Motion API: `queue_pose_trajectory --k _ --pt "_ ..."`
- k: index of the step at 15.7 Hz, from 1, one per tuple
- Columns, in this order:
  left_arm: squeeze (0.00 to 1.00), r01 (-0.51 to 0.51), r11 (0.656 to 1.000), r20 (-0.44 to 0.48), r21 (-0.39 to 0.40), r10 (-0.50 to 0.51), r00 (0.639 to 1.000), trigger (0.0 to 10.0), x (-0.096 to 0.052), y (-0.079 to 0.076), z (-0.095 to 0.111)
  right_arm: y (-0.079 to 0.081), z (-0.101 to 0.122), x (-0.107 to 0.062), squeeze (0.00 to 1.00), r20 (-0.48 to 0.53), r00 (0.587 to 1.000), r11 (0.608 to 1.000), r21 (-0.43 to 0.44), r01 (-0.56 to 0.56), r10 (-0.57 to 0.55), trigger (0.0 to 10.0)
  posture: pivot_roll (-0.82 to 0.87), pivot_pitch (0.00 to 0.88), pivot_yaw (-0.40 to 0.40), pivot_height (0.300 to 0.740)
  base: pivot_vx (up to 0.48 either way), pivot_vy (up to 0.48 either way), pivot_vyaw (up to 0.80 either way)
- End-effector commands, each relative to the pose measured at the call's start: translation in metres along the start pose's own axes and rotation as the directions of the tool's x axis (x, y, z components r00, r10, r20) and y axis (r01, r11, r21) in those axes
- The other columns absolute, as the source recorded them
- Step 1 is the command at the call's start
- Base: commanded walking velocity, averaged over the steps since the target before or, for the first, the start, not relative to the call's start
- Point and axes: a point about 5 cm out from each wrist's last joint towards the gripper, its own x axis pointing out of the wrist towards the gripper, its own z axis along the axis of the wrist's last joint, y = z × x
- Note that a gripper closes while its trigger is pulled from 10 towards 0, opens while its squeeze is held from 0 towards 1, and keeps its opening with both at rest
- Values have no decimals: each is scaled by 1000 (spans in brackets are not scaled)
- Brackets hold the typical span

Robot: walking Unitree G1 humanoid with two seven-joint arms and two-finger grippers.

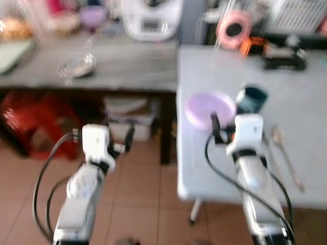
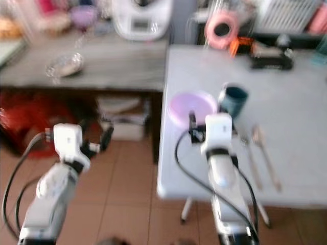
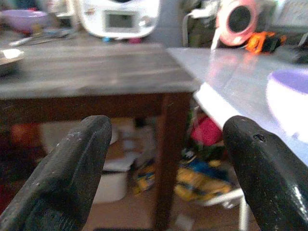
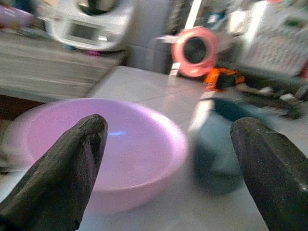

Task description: Setting the table

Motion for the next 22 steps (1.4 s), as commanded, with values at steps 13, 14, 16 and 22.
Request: queue_pose_trajectory --k 13,14,16,22 --pt "0 -6 1000 -17 4 7 1000 10000 0 4 1 23 12 -5 1000 99 936 939 -106 -326 336 10000 -61 0 21 740 0 0 0" --pt "0 -5 1000 -44 4 5 999 10000 -3 4 -4 25 11 -3 1000 71 923 921 -127 -368 378 10000 -62 0 21 740 0 0 0" --pt "0 -9 1000 -89 7 9 996 10000 -4 3 -11 25 6 2 0 8 884 873 -166 -459 467 10000 -63 0 21 740 0 0 0" --pt "0 1 1000 -114 10 1 994 10000 -3 1 -14 21 -2 15 0 -74 825 803 -194 -563 561 10000 -61 0 22 740 0 0 0"
